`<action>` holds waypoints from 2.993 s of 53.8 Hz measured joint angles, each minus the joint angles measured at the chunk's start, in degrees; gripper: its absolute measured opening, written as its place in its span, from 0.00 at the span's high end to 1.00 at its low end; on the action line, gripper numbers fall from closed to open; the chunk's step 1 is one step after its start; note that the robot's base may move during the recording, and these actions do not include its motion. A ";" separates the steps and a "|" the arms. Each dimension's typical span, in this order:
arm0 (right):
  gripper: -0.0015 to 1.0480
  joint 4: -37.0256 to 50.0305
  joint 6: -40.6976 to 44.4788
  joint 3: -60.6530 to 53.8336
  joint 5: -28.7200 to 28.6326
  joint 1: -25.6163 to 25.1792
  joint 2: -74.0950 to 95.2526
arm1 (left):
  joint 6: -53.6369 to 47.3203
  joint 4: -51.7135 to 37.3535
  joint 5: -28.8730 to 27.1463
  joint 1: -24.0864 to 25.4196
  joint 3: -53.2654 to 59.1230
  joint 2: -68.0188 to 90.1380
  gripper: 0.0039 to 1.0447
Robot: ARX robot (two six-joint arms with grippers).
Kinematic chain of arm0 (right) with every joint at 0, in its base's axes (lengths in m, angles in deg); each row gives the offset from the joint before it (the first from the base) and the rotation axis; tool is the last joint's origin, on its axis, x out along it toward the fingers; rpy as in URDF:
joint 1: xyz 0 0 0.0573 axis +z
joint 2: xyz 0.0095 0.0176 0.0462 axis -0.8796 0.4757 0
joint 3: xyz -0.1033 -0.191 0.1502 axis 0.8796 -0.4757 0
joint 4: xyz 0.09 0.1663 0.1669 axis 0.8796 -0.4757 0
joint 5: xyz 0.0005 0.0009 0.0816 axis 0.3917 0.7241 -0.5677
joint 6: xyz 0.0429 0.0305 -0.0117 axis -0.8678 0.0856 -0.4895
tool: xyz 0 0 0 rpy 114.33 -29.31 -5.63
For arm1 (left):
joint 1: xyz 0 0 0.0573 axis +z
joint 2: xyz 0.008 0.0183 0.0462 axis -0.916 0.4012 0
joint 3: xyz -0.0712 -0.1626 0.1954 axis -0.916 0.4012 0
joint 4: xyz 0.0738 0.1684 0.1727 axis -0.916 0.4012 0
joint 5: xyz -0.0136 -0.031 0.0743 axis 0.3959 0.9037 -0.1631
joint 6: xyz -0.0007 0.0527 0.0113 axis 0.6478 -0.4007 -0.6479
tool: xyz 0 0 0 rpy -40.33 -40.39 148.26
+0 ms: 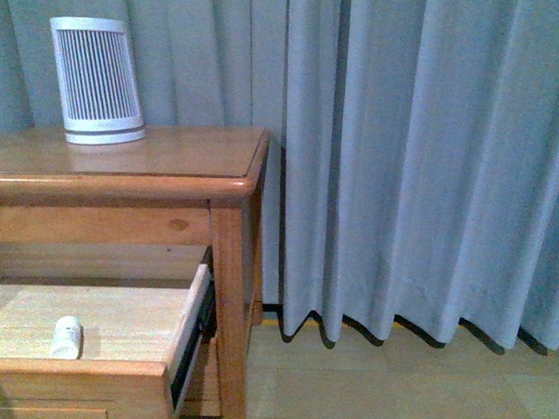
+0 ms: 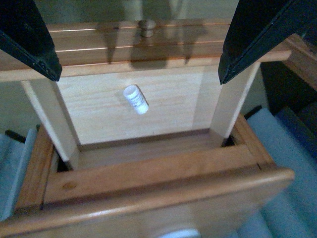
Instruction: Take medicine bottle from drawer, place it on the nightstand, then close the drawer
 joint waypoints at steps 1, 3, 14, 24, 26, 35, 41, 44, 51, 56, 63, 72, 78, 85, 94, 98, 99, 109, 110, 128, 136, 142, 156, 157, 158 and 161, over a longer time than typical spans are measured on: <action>0.07 0.00 -0.02 0.00 0.02 0.00 0.00 | -0.13 1.70 -0.48 -0.87 0.07 -2.97 0.06; 0.07 0.00 -0.02 0.00 0.02 0.00 0.00 | -0.07 4.44 -1.55 -2.25 0.15 -7.54 0.06; 0.07 0.00 -0.02 0.00 0.02 0.00 0.00 | 2.93 21.35 -13.60 -13.20 2.23 -31.41 0.06; 0.07 0.00 0.00 0.00 0.02 0.00 0.00 | 9.07 23.39 -18.67 -16.52 8.46 -34.18 0.06; 0.07 0.00 0.00 0.00 0.02 0.00 0.00 | 11.15 23.91 -17.51 -15.98 9.09 -34.80 0.06; 0.07 0.00 -0.02 0.00 0.02 0.00 0.00 | 15.65 24.50 -13.33 -11.13 9.49 -36.63 0.06; 0.07 0.00 -0.02 0.00 0.02 0.00 0.00 | 14.16 19.61 -8.37 -8.92 11.87 -38.80 0.18; 0.07 0.00 0.00 0.00 0.04 0.00 0.00 | 13.35 18.62 -6.71 -7.56 12.59 -39.91 0.26; 0.07 0.00 0.00 0.00 0.02 0.00 0.00 | 12.46 18.69 0.02 -2.32 13.49 -41.24 0.48; 0.07 0.00 -0.02 0.00 0.04 0.00 0.00 | 12.15 18.69 3.61 3.15 13.86 -41.83 0.63; 0.07 0.00 -0.02 0.00 -0.04 0.00 0.00 | 12.09 18.67 4.42 4.04 16.24 -44.06 0.87; 0.07 0.00 0.00 0.00 -0.04 0.00 0.00 | 11.98 18.69 4.48 4.11 16.26 -44.26 0.97; 0.07 0.00 0.00 0.00 -0.04 0.00 0.00 | 11.96 18.69 4.48 4.11 16.26 -44.26 0.97; 0.07 0.00 -0.02 0.00 -0.04 0.00 0.00 | 11.93 18.69 4.48 4.11 16.26 -44.28 0.87; 0.07 0.00 -0.02 0.00 0.11 0.00 0.00 | 11.93 18.69 4.59 4.11 16.26 -44.28 0.59; 0.07 0.00 -0.02 0.00 0.13 0.00 0.00 | 11.89 18.69 4.70 4.11 16.26 -44.28 0.45; 0.07 0.00 -0.02 0.00 0.11 0.00 0.00 | 11.89 18.69 4.68 4.11 16.26 -44.28 0.42; 0.07 0.00 -0.02 0.00 0.04 0.02 0.00 | 11.87 18.69 4.63 4.11 16.26 -44.28 0.11; 0.07 0.00 -0.02 0.00 0.04 0.02 0.00 | 11.87 18.69 4.66 4.11 16.26 -44.28 0.08; 0.07 -0.02 0.00 0.00 -0.24 -0.02 0.11 | 11.72 18.67 4.44 4.11 16.26 -44.39 0.06; 0.07 0.02 0.00 0.00 -0.46 -0.04 0.02 | 11.72 18.69 4.26 4.15 16.28 -44.50 0.06; 0.07 -3.63 -2.45 2.14 12.48 4.04 4.90 | 11.72 18.69 4.39 4.15 16.28 -44.50 0.06; 0.07 13.77 -6.95 26.86 16.96 14.32 53.46 | 11.72 18.69 4.44 4.15 16.28 -44.50 0.06; 0.07 12.68 -7.23 29.66 16.24 15.23 57.83 | 11.72 18.69 4.44 4.15 16.28 -44.50 0.06; 0.07 11.67 -7.43 31.50 15.52 15.74 60.63 | 11.72 18.69 4.44 4.15 16.28 -44.50 0.06; 0.07 8.44 -7.78 38.38 14.67 17.38 70.66 | 11.72 18.69 4.44 4.15 16.28 -44.50 0.06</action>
